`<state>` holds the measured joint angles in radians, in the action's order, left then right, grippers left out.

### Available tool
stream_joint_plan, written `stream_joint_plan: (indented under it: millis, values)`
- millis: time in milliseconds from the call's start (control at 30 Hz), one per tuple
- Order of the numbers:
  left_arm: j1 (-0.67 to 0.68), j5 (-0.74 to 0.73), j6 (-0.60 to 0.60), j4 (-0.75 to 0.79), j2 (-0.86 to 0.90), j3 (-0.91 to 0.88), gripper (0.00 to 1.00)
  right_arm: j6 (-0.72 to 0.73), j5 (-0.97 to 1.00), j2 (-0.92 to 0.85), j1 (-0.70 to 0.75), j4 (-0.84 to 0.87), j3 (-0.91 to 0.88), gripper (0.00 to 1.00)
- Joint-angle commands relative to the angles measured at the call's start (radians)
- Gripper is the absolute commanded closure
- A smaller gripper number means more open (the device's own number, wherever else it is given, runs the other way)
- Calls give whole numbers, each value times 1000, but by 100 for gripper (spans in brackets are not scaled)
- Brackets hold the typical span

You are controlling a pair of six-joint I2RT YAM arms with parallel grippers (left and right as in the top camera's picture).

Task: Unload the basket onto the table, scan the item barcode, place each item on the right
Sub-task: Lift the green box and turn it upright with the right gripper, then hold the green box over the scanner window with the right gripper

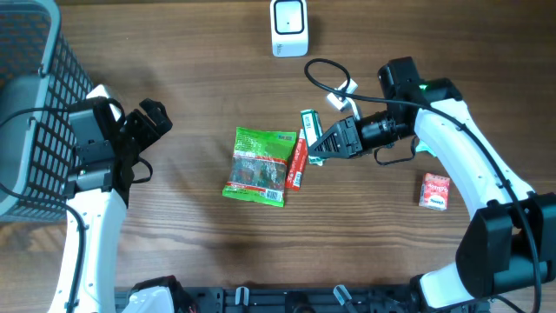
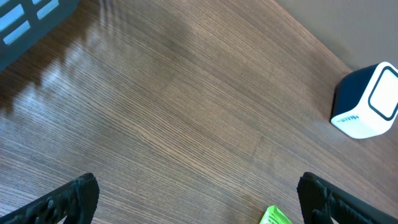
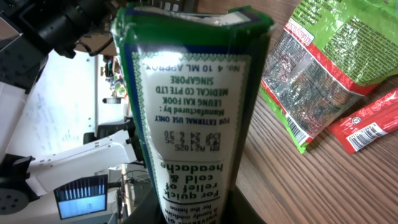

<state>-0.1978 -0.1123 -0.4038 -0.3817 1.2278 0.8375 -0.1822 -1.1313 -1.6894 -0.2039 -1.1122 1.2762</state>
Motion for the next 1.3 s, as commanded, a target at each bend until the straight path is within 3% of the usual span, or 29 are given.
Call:
stream_joint_plan:
  millis: [0,633,833,933,1000,1267]
  values:
    - [-3,10,15,2,5,8,0,-27,-48,-3,0,0,5,96]
    - [-3,10,15,3,5,8,0,-54,28,-3,-2,13,5,96]
    - [-3,10,15,3,5,8,0,-35,454,-5,-21,92,5,96]
    - [-3,10,15,3,5,8,0,136,753,-5,-34,182,8,96]
    - [-3,10,15,2,5,8,0,174,941,-5,-42,212,21,96]
    - [-3,10,15,2,5,8,0,42,1374,-12,-149,211,275,96]
